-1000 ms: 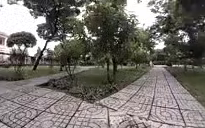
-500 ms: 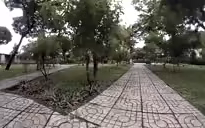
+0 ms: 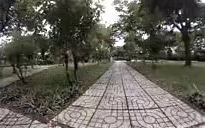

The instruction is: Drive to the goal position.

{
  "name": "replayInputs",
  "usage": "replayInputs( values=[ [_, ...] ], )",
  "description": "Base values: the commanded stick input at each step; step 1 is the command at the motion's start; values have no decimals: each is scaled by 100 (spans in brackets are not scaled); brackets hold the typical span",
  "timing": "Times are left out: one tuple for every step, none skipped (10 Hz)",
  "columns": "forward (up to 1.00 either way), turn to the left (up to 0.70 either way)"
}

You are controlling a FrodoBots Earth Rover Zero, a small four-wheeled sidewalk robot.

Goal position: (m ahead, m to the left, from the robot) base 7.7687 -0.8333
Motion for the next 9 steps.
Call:
replayInputs(
  values=[
    [7, 0],
    [100, 0],
    [100, 0],
    [100, -5],
    [100, -17],
    [100, -27],
    [100, -15],
    [100, 0],
    [100, 0]
  ],
)
